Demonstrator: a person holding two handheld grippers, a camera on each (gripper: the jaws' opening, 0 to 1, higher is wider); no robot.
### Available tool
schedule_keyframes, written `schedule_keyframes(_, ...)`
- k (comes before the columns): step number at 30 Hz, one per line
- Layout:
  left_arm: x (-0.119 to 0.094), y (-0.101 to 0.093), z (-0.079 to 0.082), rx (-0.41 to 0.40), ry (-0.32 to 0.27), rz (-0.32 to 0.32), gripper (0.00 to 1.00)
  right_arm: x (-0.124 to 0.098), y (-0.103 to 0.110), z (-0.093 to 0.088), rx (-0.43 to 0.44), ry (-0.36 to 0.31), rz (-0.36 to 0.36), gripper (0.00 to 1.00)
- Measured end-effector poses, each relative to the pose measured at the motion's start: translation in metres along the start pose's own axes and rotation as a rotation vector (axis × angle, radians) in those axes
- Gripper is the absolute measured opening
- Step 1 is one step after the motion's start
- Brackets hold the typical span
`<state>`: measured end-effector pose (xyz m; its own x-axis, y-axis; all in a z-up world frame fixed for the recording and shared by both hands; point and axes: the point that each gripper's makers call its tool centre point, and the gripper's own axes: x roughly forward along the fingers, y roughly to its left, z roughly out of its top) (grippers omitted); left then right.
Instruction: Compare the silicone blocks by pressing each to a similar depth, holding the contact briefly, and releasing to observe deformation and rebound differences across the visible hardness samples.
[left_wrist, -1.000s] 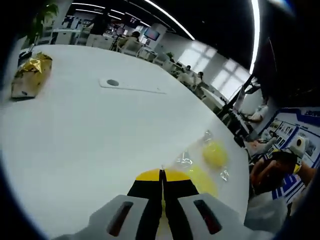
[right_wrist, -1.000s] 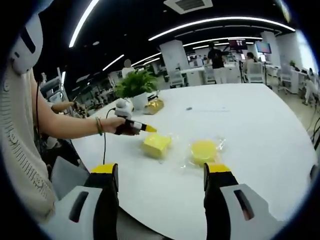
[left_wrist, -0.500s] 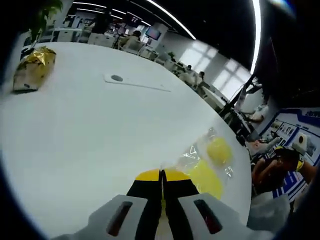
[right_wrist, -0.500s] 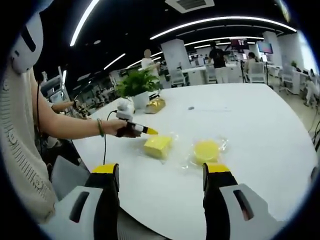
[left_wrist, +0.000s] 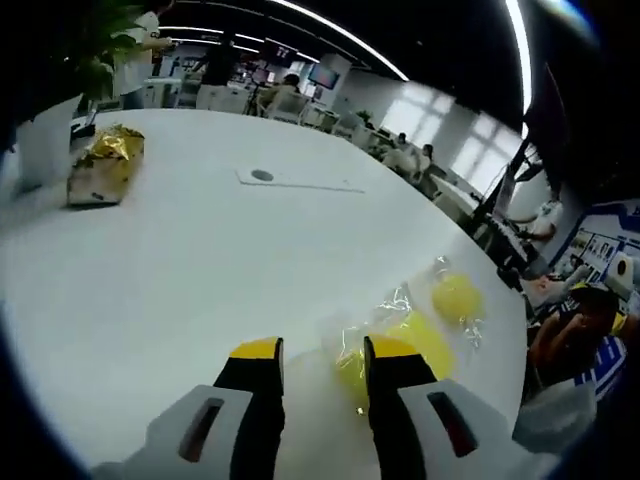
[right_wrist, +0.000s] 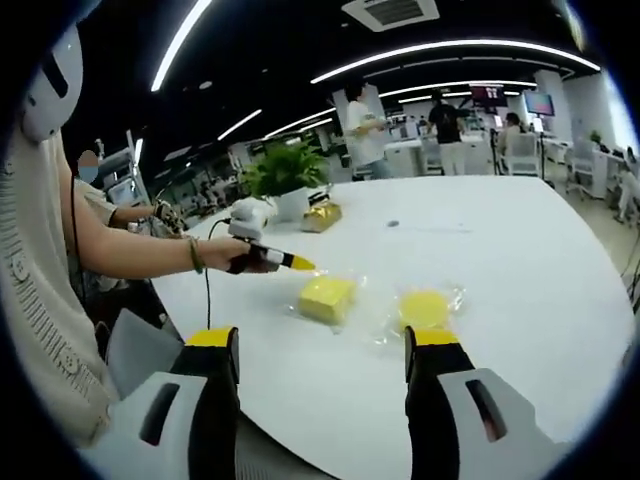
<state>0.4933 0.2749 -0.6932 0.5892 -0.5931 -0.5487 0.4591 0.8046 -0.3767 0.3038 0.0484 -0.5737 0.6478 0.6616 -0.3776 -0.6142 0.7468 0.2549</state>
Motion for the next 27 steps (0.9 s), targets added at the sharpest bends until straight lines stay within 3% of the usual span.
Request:
schedule_keyframes(6,-0.031,-0.027,-0.008,0.095,-0.004,-0.003,0.37,0.002,0.012,0.001,-0.008,-0.026,0.029,0.61)
schedule_keyframes(11,-0.063,-0.060,-0.020,0.166,-0.009,-0.048,0.43,0.003,0.019,0.003,-0.006,-0.047,0.040,0.59)
schedule_keyframes(23,-0.122,-0.115,-0.047,0.187,-0.075,-0.089,0.50,0.010,0.023,-0.006,-0.006,-0.054,0.045,0.59)
schedule_keyframes(27,-0.140,-0.132,-0.054,0.209,-0.096,-0.107,0.55,0.010,0.029,-0.012,-0.018,-0.051,0.068,0.65)
